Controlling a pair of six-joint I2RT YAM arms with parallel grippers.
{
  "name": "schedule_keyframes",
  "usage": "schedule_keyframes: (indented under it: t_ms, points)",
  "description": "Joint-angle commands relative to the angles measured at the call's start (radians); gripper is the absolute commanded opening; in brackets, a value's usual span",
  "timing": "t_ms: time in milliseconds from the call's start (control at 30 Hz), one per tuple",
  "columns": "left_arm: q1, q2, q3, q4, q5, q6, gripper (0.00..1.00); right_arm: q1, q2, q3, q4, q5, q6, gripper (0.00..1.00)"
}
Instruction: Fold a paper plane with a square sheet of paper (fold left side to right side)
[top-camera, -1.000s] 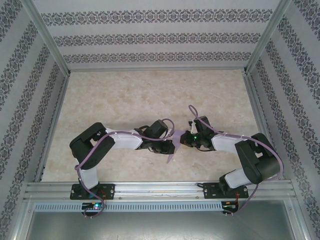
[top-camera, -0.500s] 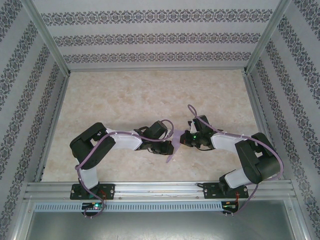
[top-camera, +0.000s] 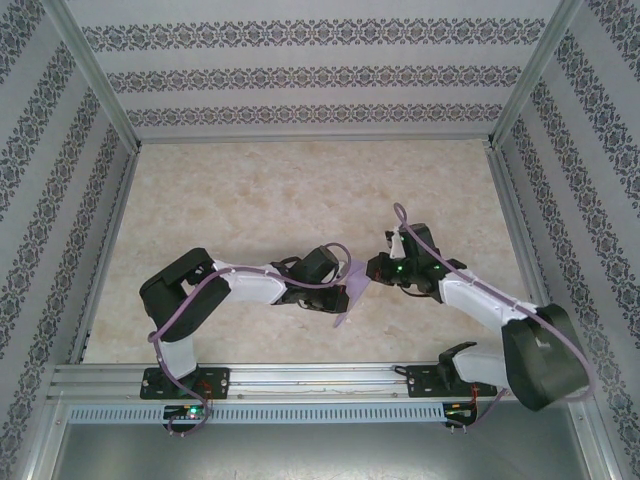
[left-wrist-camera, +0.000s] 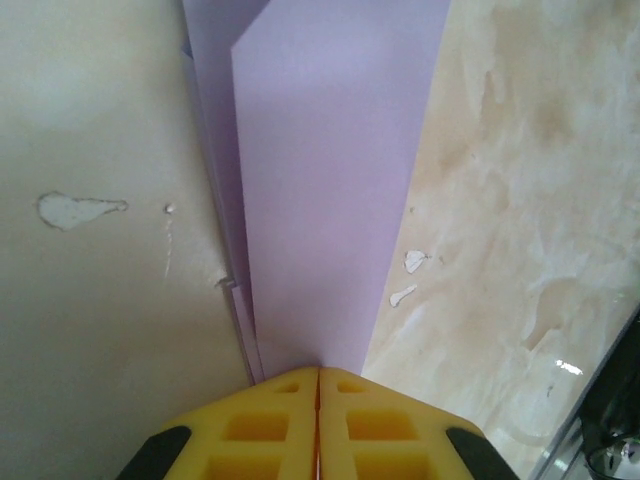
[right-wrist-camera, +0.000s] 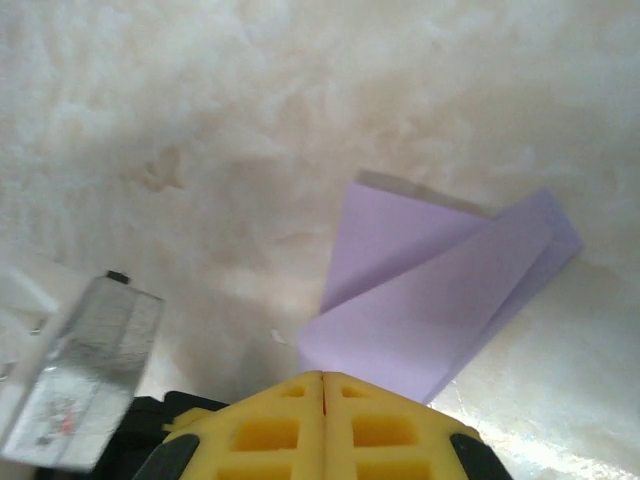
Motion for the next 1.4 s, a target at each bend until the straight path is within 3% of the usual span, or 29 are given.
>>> schedule_keyframes:
  t_ms: [0, 267, 533, 1000, 1367]
  points:
    - [-0.018, 0.022, -0.023, -0.167, -0.119, 0.033, 0.07, 0.002, -0.031, -0.078, 0.065, -0.061, -0.006, 0.0]
    - [-0.048, 0.029, -0.019, -0.242, -0.206, 0.044, 0.06, 0.043, -0.023, -0.203, 0.289, -0.104, 0.047, 0.0]
    - [-0.063, 0.021, -0.036, -0.286, -0.258, 0.043, 0.06, 0.079, 0.085, -0.203, 0.4, -0.11, 0.069, 0.0]
    - [-0.066, 0.023, -0.05, -0.315, -0.294, 0.044, 0.05, 0.083, 0.208, -0.154, 0.427, -0.069, 0.032, 0.0]
    - [-0.067, 0.029, -0.074, -0.325, -0.321, 0.044, 0.05, 0.025, 0.263, -0.116, 0.374, -0.048, -0.007, 0.0]
